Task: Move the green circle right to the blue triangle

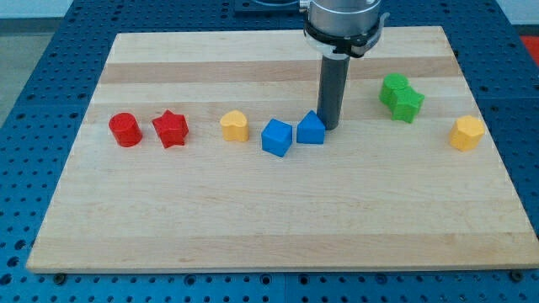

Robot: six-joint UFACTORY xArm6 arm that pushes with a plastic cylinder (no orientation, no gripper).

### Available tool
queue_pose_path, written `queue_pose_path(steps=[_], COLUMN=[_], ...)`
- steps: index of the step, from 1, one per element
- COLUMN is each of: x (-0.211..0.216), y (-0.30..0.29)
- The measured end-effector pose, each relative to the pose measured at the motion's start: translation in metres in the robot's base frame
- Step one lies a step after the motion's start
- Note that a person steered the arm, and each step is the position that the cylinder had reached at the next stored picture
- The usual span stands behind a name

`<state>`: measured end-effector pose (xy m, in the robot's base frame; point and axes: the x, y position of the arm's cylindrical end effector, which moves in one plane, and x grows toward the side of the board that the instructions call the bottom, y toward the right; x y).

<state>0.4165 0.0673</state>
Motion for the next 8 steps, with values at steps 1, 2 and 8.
queue_pose_path(steps=[1,2,8], x=[-0.006,-0.026,-0.083], y=[0.003,0.003,0.062])
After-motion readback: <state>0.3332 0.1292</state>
